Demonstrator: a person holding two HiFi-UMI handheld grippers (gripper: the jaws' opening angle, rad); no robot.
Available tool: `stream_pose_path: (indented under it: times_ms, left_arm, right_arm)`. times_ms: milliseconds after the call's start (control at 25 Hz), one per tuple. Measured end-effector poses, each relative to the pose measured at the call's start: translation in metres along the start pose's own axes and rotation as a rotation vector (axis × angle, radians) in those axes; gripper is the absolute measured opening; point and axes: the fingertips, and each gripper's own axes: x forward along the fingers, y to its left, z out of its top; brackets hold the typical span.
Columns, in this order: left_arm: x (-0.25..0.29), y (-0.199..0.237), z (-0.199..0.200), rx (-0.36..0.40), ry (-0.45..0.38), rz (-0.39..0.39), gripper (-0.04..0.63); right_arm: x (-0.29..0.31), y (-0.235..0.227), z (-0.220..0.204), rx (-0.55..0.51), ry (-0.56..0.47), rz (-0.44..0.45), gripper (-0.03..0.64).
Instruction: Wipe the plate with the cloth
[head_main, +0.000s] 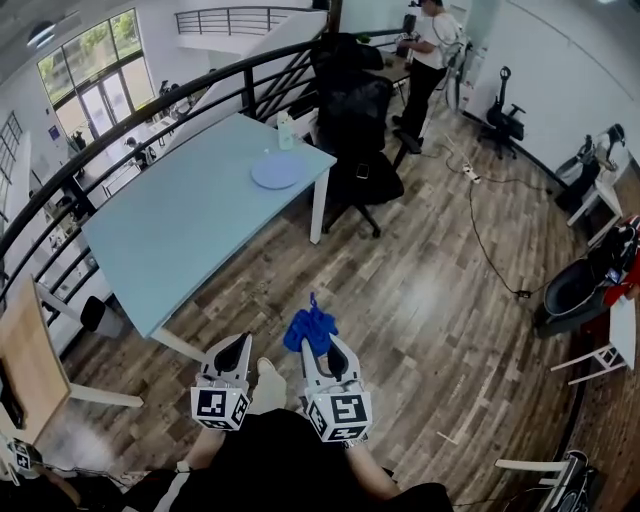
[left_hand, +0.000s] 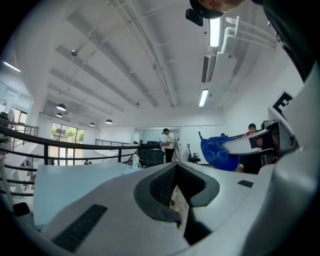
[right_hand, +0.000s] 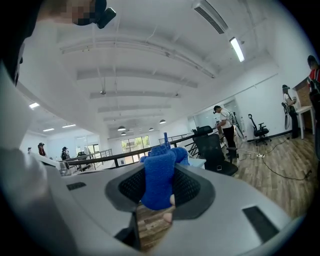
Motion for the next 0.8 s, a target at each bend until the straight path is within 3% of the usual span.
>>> stream_pose_path:
  times_ms: [800]
  left_arm:
    - [0.117,0.015,-0.016,-0.023,0.016,-0.045,0.000]
  right_arm:
    - [0.086,-0.062,0.003,-0.001,0.035,-0.037,0.120]
